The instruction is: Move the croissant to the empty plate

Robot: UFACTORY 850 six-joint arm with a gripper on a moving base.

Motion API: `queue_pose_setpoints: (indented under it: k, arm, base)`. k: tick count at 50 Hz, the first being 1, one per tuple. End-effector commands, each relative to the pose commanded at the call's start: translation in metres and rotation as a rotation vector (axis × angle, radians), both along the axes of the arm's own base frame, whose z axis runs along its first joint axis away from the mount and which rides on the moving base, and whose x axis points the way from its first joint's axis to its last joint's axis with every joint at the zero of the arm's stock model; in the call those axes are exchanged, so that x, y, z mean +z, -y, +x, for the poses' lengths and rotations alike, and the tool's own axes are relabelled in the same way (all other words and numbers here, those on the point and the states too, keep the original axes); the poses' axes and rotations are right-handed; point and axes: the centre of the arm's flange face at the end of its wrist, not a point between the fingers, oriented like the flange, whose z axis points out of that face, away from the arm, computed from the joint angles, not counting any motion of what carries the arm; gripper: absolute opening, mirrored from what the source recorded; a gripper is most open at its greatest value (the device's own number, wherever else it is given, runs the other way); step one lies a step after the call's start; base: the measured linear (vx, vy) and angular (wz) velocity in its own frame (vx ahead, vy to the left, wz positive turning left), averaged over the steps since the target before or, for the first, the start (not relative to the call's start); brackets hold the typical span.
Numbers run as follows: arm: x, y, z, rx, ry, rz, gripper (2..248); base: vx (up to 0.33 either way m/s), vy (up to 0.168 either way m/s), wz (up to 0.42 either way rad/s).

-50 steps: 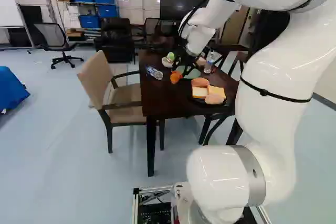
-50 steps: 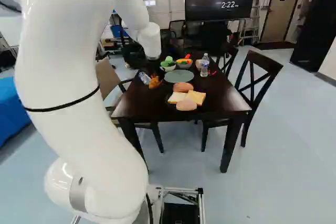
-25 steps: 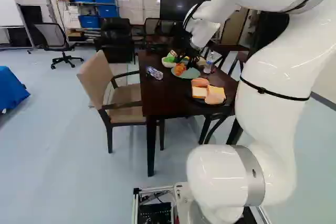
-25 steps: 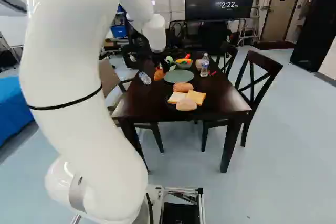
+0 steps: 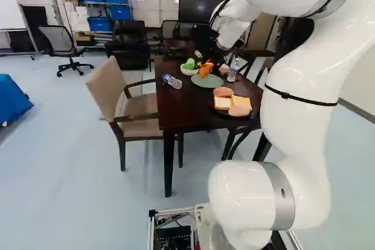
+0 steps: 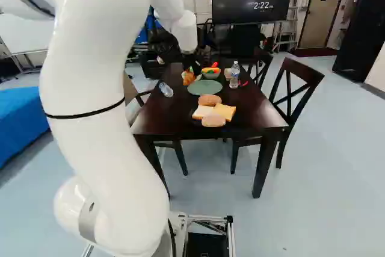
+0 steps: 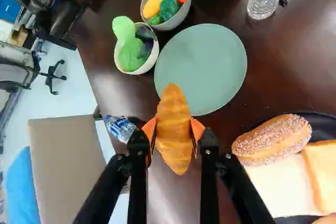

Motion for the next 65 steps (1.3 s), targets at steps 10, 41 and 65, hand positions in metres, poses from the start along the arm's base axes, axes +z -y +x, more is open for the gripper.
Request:
queue_pose_setpoints:
  k: [10, 41, 65]
  arm:
    - [-0.001, 0.013, 0.015, -0.016, 0.008, -0.002, 106]
    - [-0.035, 0.036, 0.078, -0.031, -0.001, 0.000, 106]
    - [-0.071, 0.034, 0.118, -0.013, -0.025, 0.008, 106]
  base:
    - [0.000, 0.000, 0.000]
    - [0.000, 0.000, 0.000]
    - [0.000, 0.000, 0.000]
